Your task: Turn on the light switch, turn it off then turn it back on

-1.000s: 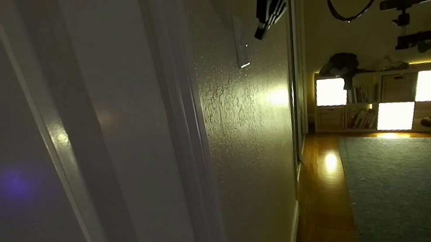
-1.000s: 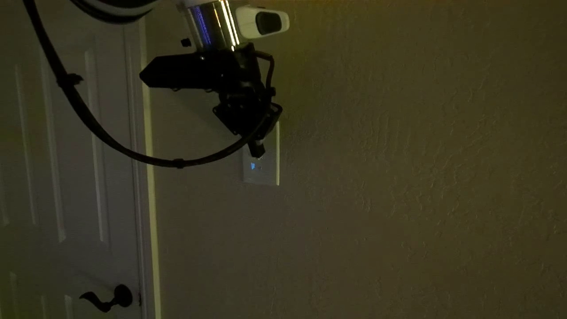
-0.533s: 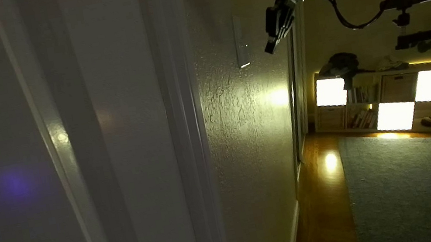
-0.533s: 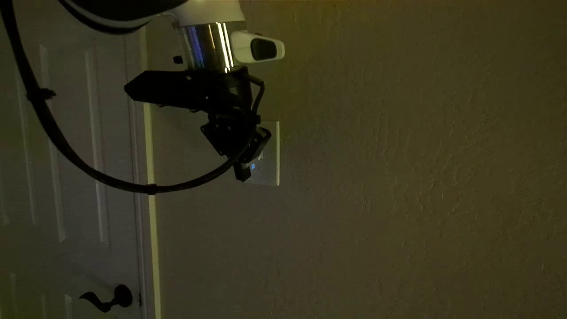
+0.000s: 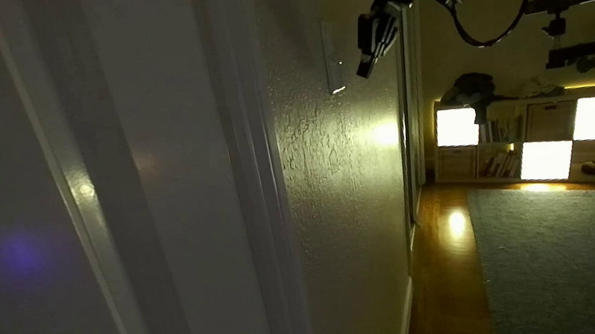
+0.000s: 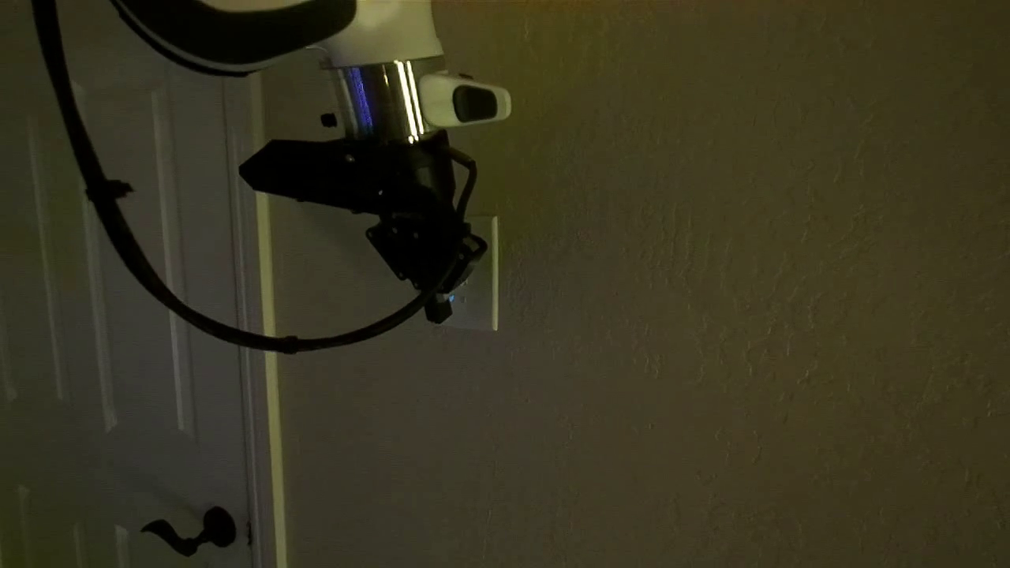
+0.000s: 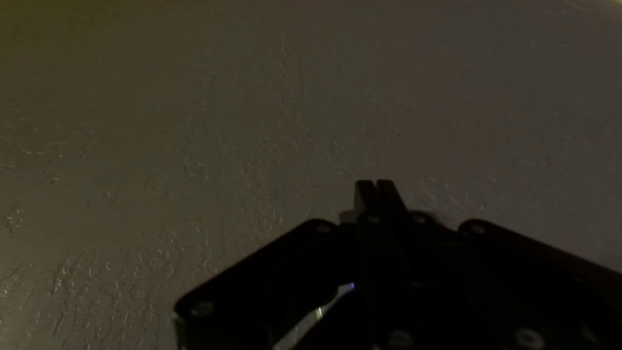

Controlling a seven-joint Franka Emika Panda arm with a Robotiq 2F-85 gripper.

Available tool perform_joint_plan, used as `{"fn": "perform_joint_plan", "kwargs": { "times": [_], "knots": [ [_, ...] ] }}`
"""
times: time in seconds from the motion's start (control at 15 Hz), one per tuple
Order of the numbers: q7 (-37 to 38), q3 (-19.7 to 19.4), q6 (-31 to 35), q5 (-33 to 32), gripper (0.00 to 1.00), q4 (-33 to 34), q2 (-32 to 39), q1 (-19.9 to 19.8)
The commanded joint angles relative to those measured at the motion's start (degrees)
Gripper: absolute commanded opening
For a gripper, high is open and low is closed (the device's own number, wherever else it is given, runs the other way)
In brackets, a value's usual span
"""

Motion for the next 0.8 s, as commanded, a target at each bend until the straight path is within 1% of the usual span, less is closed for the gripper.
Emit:
{"fn": "perform_joint_plan", "kwargs": {
  "times": [0.0,0.4,0.73],
  "knots": [
    [-1.3,0.8,1.9,2.2,0.05,2.4,2.3,-0.3],
    [-2.4,2.0,4.8,3.2,0.05,5.4,5.1,-1.1],
    [-2.5,2.3,5.4,2.8,0.06,6.0,4.7,-1.1]
  ]
}}
